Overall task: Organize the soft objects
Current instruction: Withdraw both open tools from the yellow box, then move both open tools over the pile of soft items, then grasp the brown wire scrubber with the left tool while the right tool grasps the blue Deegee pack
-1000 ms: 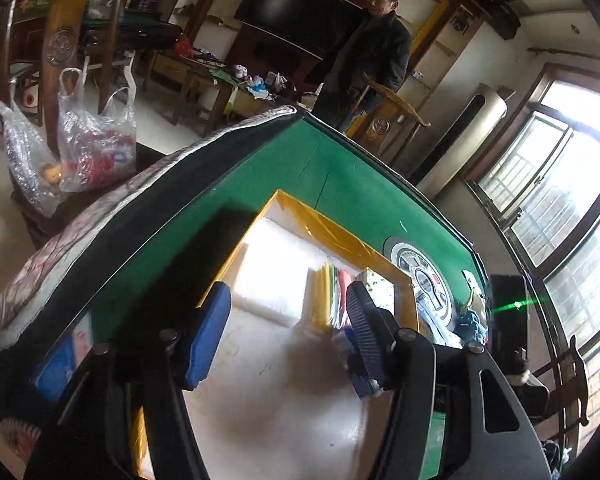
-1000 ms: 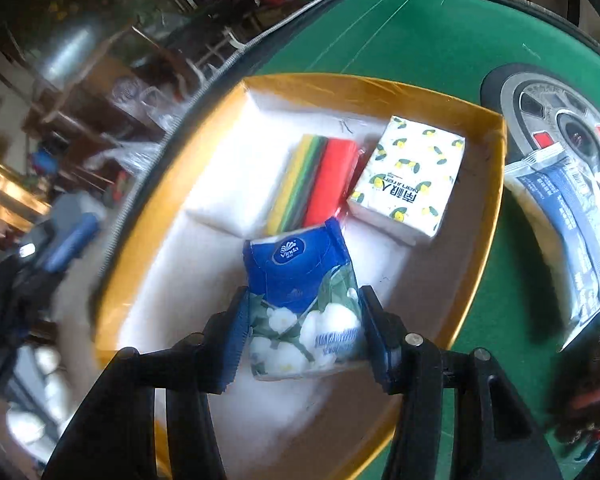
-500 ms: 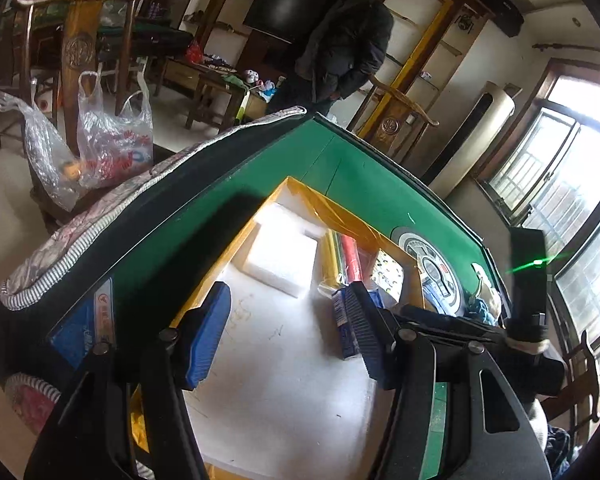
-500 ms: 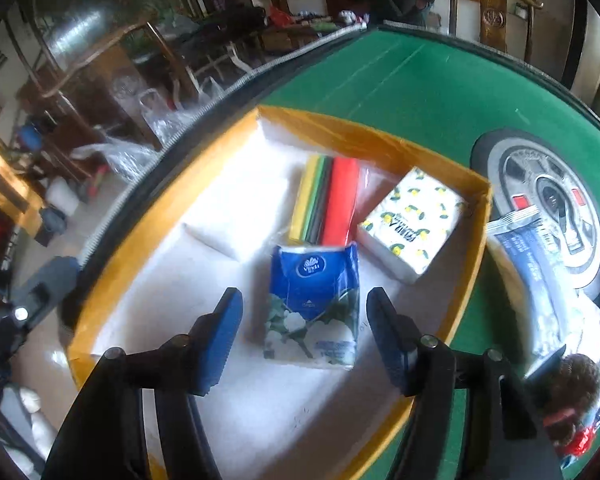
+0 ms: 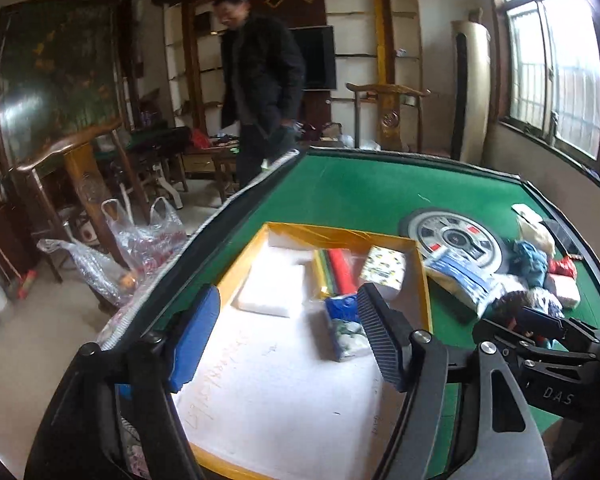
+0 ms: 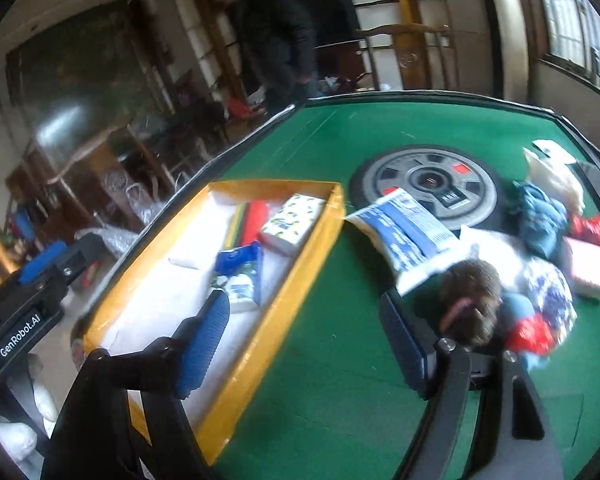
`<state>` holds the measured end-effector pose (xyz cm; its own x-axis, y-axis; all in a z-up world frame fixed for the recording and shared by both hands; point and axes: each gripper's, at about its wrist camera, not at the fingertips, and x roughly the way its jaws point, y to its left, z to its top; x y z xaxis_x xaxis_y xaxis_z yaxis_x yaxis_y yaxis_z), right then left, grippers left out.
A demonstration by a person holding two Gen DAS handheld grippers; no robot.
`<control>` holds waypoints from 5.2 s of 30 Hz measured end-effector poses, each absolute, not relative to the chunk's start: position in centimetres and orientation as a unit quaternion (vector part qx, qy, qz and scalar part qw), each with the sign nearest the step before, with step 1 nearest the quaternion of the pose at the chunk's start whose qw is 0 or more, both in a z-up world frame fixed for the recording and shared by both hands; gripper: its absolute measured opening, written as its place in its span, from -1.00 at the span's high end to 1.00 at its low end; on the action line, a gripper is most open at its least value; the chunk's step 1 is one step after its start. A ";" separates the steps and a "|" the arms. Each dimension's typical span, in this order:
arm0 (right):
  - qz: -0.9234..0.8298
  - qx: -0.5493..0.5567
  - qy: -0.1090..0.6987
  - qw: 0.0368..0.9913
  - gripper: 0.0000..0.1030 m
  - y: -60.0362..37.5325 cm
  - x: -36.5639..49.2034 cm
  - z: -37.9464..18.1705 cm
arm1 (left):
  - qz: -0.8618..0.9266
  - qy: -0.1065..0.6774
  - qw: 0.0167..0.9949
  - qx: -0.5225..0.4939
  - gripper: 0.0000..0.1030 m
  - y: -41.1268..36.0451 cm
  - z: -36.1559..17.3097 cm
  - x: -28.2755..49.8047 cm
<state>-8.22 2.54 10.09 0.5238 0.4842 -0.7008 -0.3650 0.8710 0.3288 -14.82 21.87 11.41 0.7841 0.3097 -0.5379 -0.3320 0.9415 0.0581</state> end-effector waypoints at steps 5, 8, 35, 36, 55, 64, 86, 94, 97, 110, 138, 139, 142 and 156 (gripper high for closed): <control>0.220 0.092 0.434 0.869 -0.43 -0.6 -8.1 8.8 | 0.143 0.295 0.944 -0.028 -0.37 20.6 11.4 -14.4; 0.205 0.118 0.432 0.870 -0.43 -2.4 -7.9 8.7 | 0.133 0.294 0.946 -0.034 -0.37 20.0 11.8 -14.6; 0.172 0.113 0.374 0.904 -0.43 -8.3 -7.8 10.9 | 0.100 0.336 0.937 -0.006 -0.37 14.8 10.1 -12.3; 0.171 0.108 0.370 0.907 -0.43 -8.4 -7.8 11.3 | 0.101 0.336 0.936 -0.005 -0.37 14.7 10.1 -12.3; 0.186 0.072 0.346 0.917 -0.48 -8.0 -8.5 12.8 | 0.163 0.331 0.930 0.002 -0.51 16.1 9.9 -12.4; 0.197 0.067 0.374 0.904 -0.53 -6.8 -8.3 11.3 | 0.166 0.352 0.921 -0.012 -0.51 17.3 8.8 -11.7; 0.090 0.279 0.322 0.900 -0.54 -23.5 -6.3 14.3 | 0.046 0.328 0.943 0.018 -0.53 12.1 12.7 -9.6; 0.243 0.091 0.303 0.917 -0.87 -7.7 -8.0 17.2 | 0.141 0.335 0.923 -0.123 -0.53 22.7 11.6 -13.1; 0.250 0.070 0.351 0.899 -0.87 -5.3 -7.4 14.0 | 0.125 0.338 0.926 -0.114 -0.53 21.8 11.4 -13.2; 0.085 0.100 0.327 0.936 -0.86 -16.8 0.0 11.7 | 0.011 0.394 0.914 -0.093 -0.53 13.9 10.2 -10.4; 0.073 0.172 0.379 0.906 -0.86 -20.7 1.2 8.8 | -0.127 0.458 0.867 -0.148 0.10 6.0 1.7 -0.1; 0.072 0.172 0.379 0.906 -0.86 -20.7 1.2 8.7 | -0.124 0.457 0.869 -0.145 0.11 6.1 1.8 -0.2; 0.070 0.169 0.382 0.906 -0.86 -20.7 1.3 8.5 | -0.121 0.444 0.875 -0.151 0.11 6.8 2.7 -1.1; 0.148 0.144 0.382 0.901 -0.86 -17.2 0.3 9.1 | -0.043 0.337 0.927 -0.160 0.10 18.6 10.7 -10.9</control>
